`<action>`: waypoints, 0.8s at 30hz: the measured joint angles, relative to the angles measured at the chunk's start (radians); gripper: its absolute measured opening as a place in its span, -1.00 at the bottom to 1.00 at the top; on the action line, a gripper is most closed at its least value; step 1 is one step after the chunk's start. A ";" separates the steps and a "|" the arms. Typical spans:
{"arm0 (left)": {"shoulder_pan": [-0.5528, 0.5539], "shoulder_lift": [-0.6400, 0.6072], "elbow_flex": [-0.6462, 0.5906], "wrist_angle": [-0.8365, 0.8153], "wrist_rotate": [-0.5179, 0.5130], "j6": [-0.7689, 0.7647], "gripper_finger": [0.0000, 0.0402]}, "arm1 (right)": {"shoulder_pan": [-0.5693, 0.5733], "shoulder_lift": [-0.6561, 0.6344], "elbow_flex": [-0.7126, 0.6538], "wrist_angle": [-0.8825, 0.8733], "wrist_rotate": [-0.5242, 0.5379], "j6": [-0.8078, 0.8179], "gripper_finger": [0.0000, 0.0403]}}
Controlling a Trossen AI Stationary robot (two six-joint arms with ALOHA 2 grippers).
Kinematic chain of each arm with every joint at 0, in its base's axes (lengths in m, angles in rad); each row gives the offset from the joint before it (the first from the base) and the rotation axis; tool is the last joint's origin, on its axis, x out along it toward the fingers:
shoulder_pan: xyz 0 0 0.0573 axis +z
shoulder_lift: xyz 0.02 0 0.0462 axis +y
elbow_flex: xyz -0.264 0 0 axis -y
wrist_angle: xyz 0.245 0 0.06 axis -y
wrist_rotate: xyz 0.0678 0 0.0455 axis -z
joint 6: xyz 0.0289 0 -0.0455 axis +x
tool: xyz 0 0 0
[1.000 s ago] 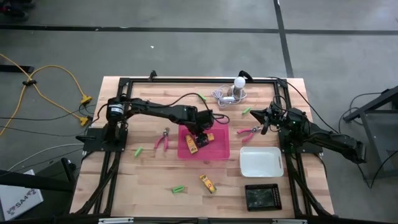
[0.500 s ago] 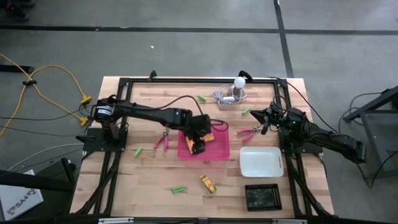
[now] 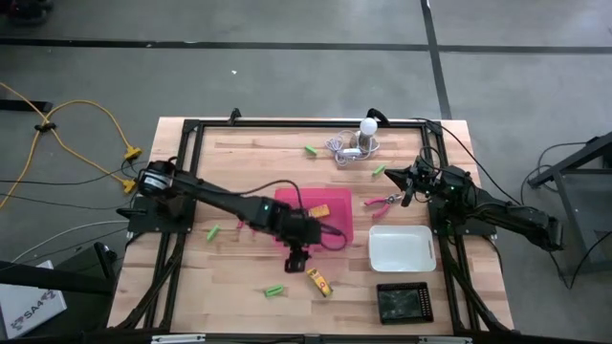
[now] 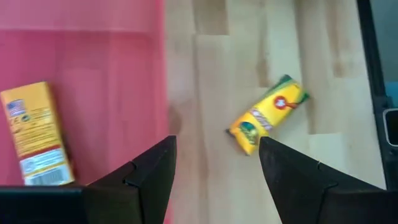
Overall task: Pick & Place School Supplies
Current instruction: Put the yellow crayon box into the pink bin
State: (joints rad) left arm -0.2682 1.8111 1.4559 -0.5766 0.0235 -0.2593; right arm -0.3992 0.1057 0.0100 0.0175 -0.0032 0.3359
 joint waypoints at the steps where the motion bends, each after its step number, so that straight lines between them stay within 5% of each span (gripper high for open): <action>1: -0.013 0.000 0.000 0.002 0.000 0.000 0.12 | 0.000 0.000 0.000 0.000 0.000 0.000 -0.99; 24: -0.207 0.000 0.000 0.017 -0.002 -0.111 0.12 | 0.000 0.000 0.000 0.012 0.001 0.079 -0.99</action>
State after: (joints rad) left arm -0.4750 1.8111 1.4559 -0.5594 0.0216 -0.3708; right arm -0.3992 0.1057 0.0101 0.0297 -0.0018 0.4149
